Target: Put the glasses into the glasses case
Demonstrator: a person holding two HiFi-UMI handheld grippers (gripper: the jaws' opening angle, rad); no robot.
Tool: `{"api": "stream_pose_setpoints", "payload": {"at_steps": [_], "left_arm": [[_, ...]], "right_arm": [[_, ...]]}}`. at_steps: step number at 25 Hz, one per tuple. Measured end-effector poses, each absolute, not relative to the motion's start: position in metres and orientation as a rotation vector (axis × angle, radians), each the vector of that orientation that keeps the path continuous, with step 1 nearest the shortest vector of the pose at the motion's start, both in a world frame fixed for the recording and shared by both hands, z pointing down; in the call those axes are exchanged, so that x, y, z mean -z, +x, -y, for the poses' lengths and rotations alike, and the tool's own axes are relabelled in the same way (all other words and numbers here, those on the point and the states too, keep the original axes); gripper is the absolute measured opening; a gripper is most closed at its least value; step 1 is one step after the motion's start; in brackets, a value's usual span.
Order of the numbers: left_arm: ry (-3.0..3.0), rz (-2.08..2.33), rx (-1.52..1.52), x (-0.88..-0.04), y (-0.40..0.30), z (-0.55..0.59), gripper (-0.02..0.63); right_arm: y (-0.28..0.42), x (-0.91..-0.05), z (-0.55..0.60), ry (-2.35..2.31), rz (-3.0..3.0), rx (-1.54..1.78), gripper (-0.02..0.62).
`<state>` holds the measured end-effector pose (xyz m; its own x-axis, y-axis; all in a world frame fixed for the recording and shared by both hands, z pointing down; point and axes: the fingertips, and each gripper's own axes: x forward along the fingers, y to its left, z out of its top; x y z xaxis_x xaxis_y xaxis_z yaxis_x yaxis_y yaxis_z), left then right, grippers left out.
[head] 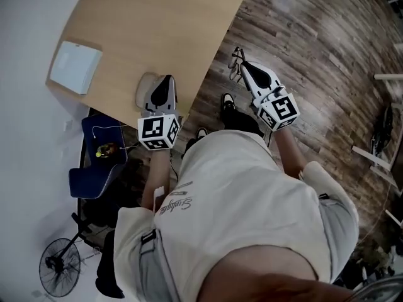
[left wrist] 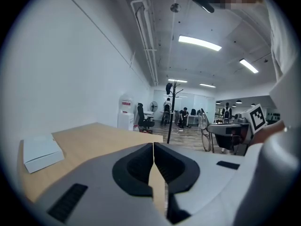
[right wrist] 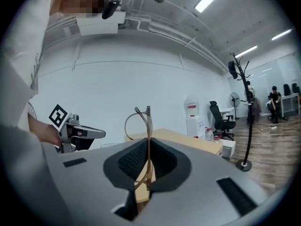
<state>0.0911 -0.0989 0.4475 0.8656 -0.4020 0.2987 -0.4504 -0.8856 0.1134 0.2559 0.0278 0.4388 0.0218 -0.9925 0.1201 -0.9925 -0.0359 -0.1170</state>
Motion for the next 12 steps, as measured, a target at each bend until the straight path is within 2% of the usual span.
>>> {"api": "stream_pose_setpoints", "payload": {"at_steps": [7,12], "left_arm": [[2.776,0.945,-0.403,-0.442,0.103,0.138,0.017],[2.651,1.183,-0.432,-0.447,0.084,0.153,0.017]], "right_arm": [[0.282,-0.449,0.038,-2.006,-2.423,0.285,0.008],[0.284,-0.457,0.083,-1.803,-2.585,0.306,0.009]]}}
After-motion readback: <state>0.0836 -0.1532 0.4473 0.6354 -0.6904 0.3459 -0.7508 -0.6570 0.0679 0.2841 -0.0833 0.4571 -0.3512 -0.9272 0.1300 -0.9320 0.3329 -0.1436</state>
